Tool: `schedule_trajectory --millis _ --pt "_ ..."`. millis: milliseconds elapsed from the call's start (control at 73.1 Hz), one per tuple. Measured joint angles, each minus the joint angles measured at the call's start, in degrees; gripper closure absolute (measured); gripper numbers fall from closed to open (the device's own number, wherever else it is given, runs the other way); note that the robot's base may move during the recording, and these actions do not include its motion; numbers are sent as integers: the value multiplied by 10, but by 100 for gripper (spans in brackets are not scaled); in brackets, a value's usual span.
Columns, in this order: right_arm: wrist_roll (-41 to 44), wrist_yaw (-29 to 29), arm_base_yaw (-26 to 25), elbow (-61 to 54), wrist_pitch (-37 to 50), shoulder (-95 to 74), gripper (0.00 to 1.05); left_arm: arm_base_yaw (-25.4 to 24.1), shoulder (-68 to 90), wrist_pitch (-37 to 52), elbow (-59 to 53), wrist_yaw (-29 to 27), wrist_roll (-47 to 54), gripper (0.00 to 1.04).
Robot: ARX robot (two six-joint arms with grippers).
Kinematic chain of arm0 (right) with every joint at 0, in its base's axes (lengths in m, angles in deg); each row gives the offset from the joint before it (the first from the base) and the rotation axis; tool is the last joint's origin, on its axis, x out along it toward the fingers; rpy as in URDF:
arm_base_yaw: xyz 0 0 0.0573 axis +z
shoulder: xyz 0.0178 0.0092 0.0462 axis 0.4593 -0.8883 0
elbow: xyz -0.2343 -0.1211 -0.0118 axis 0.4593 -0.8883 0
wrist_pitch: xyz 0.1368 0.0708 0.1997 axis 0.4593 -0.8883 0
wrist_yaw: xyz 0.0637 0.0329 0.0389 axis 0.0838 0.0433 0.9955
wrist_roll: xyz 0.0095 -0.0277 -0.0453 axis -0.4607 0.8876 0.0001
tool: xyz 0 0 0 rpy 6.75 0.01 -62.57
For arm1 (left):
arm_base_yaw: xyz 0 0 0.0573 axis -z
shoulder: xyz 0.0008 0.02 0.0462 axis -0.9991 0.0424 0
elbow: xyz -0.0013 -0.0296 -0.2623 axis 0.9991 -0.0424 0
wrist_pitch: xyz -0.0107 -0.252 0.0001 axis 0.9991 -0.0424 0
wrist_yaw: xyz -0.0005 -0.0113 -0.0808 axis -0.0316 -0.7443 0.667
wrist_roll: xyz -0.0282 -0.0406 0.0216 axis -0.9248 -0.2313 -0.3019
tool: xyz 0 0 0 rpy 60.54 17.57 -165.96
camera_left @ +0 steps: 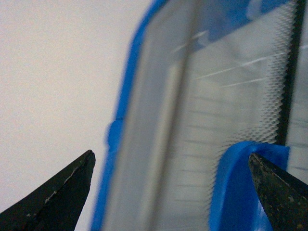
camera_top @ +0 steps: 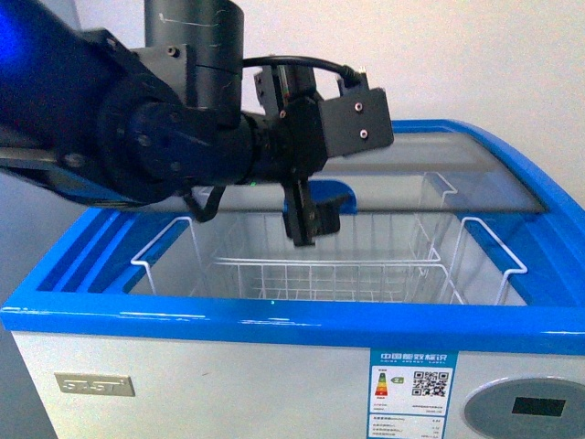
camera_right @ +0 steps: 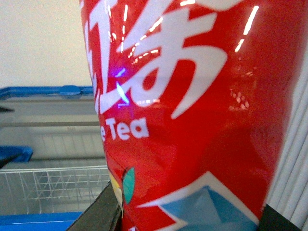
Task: Put drink in fridge
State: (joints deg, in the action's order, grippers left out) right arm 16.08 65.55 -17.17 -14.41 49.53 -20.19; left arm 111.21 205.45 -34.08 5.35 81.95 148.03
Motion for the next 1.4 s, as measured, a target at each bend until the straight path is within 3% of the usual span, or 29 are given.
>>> schedule_trajectory --millis 151,356,493,616,684,835,862,876,931,972,1054,1136,1191,1246,1300,1396 --pt "0 0 0 0 0 0 67 -7 78 79 175 -146 -35 8" --pt "0 0 0 0 0 0 67 -11 37 50 201 -218 -181 8" --pt "0 -1 0 0 0 0 67 -7 -98 -86 35 -213 -449 8" --pt "0 0 0 0 0 0 67 -6 -203 -109 -95 -158 -572 8" --pt "0 0 0 0 0 0 67 -8 -335 -109 -232 -122 -673 8" --pt "0 0 0 0 0 0 67 -36 -557 -158 -434 -77 -791 8" --pt "0 0 0 0 0 0 67 -36 -582 -156 -458 -96 -791 10" --pt "0 0 0 0 0 0 67 -34 -607 -139 -485 -141 -789 13" --pt "0 0 0 0 0 0 67 -39 -672 -105 -549 -238 -777 22" --pt "0 2 0 0 0 0 67 -52 -731 -109 -593 -283 -766 29" --pt "-1 1 -1 1 -3 -1 67 -110 -888 -164 -694 -277 -755 47" --pt "5 106 -45 55 -144 -21 67 -137 -968 -175 -746 -256 -753 61" --pt "44 237 -108 88 -249 -40 67 -151 -997 -174 -765 -237 -750 75" --pt "92 327 -172 95 -264 -74 67 -163 -1011 -174 -780 -228 -749 87" --pt "177 398 -227 130 -237 -148 67 -206 -1029 -175 -793 -168 -747 102" --pt "299 440 -242 193 -210 -249 67 -232 -1043 -176 -806 -165 -746 102"
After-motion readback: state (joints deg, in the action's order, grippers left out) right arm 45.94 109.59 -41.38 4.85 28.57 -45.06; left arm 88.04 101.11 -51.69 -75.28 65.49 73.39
